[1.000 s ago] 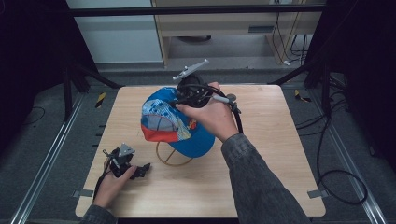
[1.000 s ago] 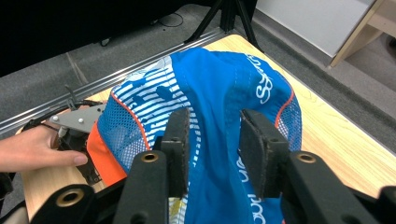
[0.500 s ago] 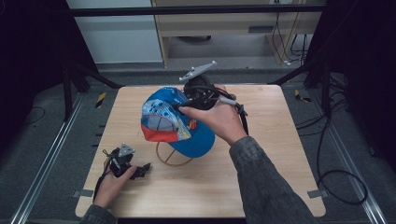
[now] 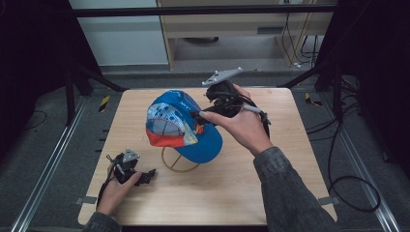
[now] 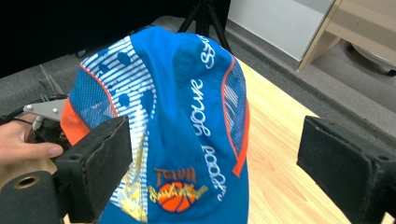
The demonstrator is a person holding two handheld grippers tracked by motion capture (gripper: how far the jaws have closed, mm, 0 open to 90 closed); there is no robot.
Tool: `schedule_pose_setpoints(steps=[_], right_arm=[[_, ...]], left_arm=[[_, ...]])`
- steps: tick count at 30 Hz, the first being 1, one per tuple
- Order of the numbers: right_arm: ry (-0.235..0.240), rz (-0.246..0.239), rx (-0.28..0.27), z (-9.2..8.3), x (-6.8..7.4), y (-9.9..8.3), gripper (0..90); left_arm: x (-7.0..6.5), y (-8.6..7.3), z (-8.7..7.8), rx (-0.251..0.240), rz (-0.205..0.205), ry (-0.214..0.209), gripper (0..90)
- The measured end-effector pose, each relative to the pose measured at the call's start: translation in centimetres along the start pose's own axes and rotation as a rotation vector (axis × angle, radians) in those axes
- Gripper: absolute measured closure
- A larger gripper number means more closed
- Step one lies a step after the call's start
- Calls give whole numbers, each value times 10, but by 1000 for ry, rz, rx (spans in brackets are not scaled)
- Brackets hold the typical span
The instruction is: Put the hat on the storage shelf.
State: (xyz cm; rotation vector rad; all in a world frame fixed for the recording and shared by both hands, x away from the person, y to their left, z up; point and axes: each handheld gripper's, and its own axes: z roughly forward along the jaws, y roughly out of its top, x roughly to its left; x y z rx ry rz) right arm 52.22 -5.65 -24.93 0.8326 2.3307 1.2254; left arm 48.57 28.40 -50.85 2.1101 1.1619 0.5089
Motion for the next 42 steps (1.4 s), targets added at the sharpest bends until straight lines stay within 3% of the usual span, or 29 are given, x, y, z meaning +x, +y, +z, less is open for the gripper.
schedule_pose_setpoints(steps=[22, 42], right_arm=[[-49, 35, -8, -36, -33, -48, 70], [-134, 71, 19, -49, -56, -86, 105]], left_arm=[[0, 0, 0, -4, 0, 1, 0], [0, 0, 0, -1, 2, 1, 0]])
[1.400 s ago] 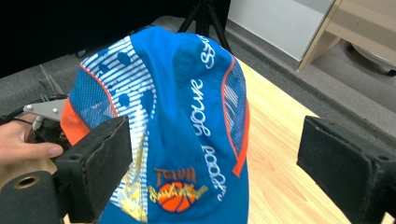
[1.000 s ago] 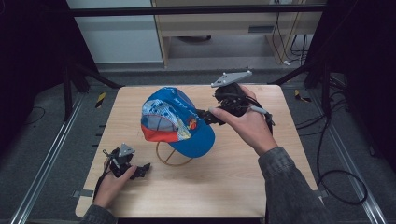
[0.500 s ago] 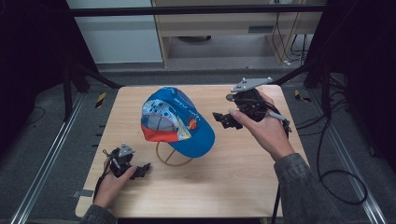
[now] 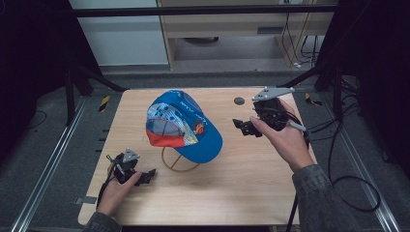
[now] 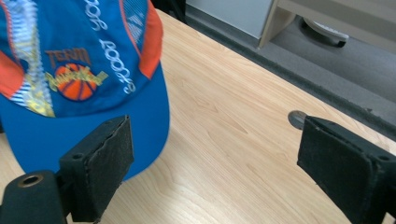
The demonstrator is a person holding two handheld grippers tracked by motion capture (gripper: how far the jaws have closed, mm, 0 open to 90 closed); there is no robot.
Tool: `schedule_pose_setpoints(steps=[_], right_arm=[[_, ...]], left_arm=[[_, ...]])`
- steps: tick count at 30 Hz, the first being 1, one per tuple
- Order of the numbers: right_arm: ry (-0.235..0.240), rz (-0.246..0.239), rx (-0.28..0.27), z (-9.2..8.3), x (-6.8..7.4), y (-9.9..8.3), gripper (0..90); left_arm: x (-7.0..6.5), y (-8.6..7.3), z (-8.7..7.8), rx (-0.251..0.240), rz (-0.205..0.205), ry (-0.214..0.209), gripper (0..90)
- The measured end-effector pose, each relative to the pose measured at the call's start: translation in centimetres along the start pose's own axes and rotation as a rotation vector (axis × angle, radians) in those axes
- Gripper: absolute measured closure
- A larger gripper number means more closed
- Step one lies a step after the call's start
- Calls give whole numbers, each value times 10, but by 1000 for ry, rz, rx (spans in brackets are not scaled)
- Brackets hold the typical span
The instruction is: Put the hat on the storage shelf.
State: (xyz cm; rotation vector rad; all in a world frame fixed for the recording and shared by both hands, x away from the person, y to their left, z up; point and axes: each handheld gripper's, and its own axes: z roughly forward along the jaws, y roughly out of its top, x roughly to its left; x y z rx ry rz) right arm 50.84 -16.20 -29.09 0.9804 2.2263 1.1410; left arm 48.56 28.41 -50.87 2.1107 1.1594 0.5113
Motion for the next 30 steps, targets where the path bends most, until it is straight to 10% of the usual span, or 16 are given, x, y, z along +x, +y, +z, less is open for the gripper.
schedule_pose_setpoints(steps=[30], right_arm=[[-106, 107, 28, 12, -26, -82, 120]], left_arm=[[0, 0, 0, 0, -1, 1, 0]])
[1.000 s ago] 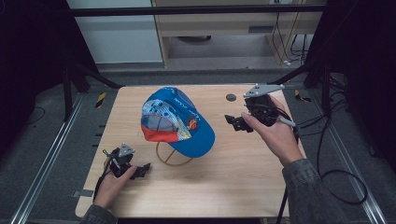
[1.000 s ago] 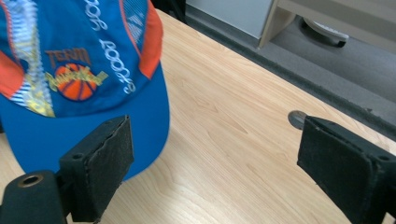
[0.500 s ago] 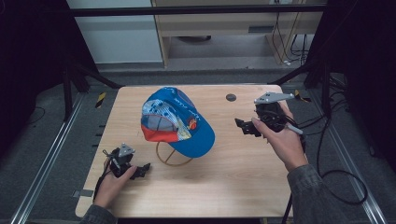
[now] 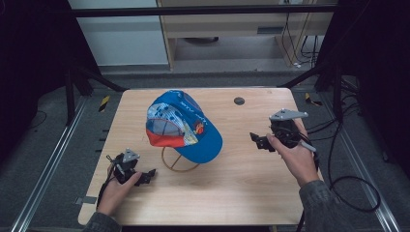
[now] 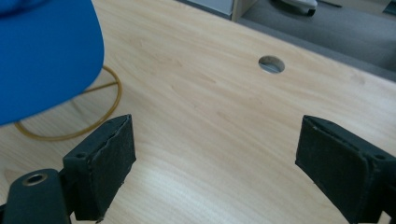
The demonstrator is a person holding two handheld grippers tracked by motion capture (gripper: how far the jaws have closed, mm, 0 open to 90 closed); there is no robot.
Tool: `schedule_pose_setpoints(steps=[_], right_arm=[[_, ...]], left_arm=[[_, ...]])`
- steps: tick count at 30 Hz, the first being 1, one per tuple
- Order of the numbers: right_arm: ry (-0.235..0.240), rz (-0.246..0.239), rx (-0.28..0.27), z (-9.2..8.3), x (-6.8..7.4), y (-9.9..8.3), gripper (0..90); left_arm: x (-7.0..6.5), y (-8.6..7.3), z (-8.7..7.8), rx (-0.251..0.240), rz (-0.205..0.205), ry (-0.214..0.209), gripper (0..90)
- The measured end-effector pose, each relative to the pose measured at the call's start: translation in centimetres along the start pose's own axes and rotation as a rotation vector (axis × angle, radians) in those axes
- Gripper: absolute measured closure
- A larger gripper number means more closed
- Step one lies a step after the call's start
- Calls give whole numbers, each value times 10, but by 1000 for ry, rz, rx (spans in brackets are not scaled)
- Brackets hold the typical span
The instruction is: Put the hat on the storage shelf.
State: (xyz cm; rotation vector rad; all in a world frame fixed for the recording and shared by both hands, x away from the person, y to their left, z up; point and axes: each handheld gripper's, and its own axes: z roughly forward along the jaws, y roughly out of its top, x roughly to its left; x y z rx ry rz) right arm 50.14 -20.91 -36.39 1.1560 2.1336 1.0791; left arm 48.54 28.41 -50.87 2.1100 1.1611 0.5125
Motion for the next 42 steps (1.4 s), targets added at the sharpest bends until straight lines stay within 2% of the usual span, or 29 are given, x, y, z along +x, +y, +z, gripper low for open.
schedule_pose_setpoints(steps=[6, 7, 9, 11, 17, 22, 30, 33, 40, 42], right_arm=[[1, 17, 26, 11, 4, -29, 127], [1, 17, 26, 11, 4, -29, 127], [4, 41, 30, 16, 6, -44, 133], [-13, 22, 37, 20, 8, -53, 136], [-23, 35, 54, 29, 10, -71, 141], [-44, 36, 99, 45, 14, -90, 142], [-36, 78, 130, 65, 19, -105, 140], [-35, 83, 134, 68, 21, -106, 138], [-47, 89, 179, 82, 27, -115, 108], [-54, 94, 172, 83, 29, -116, 84]], left_arm=[[0, 0, 0, 0, 0, 0, 0], [0, 0, 0, 0, 0, 0, 0], [0, 0, 0, 0, 0, 0, 0], [0, 0, 0, 0, 0, 0, 0], [0, 0, 0, 0, 0, 0, 0], [0, 0, 0, 0, 0, 0, 0], [0, 0, 0, 0, 0, 0, 0], [0, 0, 0, 0, 0, 0, 0], [0, 0, 0, 0, 0, 0, 0], [0, 0, 0, 0, 0, 0, 0]])
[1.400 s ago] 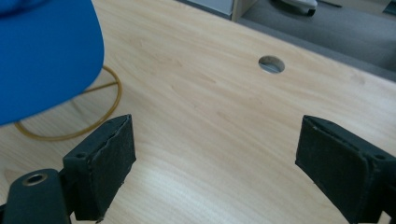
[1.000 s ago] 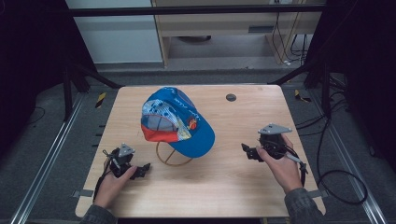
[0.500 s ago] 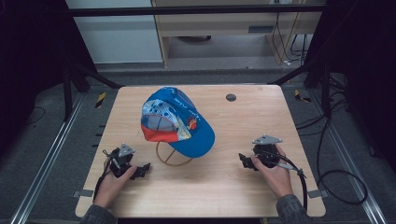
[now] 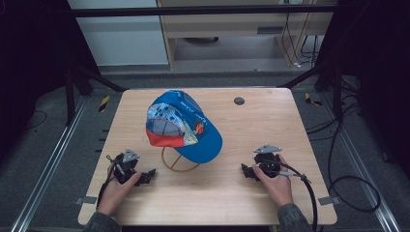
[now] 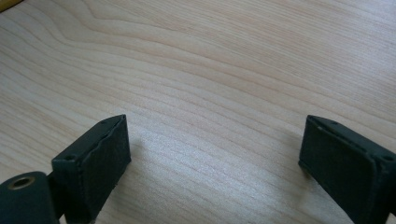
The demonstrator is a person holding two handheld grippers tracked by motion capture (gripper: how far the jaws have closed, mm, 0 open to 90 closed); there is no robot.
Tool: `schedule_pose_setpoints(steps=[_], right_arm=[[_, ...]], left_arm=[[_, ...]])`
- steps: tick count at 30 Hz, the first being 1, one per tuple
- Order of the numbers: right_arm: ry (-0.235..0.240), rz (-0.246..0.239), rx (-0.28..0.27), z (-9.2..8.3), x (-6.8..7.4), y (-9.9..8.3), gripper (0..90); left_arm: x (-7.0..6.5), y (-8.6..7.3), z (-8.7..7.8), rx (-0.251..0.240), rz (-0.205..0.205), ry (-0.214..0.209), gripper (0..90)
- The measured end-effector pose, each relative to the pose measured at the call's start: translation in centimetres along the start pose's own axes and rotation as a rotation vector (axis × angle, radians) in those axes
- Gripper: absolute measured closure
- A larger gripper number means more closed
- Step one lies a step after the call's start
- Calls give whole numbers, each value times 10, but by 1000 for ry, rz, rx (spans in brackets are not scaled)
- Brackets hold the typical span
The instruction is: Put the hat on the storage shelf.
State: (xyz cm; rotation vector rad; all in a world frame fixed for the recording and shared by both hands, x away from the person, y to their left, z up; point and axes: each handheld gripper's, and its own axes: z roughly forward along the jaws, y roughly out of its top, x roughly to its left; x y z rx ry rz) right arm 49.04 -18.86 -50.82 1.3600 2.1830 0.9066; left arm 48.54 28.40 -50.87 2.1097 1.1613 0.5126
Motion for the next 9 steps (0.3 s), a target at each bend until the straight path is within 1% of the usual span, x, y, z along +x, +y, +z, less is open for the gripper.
schedule_pose_setpoints(steps=[3, 5, 9], right_arm=[[-7, 2, -7, 1, 1, -1, 70], [-10, 8, -33, 1, 2, -4, 62], [-5, 8, -33, 0, 4, -5, 62]], left_arm=[[0, 0, 0, 0, 0, 0, 0], [0, 0, 0, 0, 0, 0, 0], [0, 0, 0, 1, 0, 0, 0]])
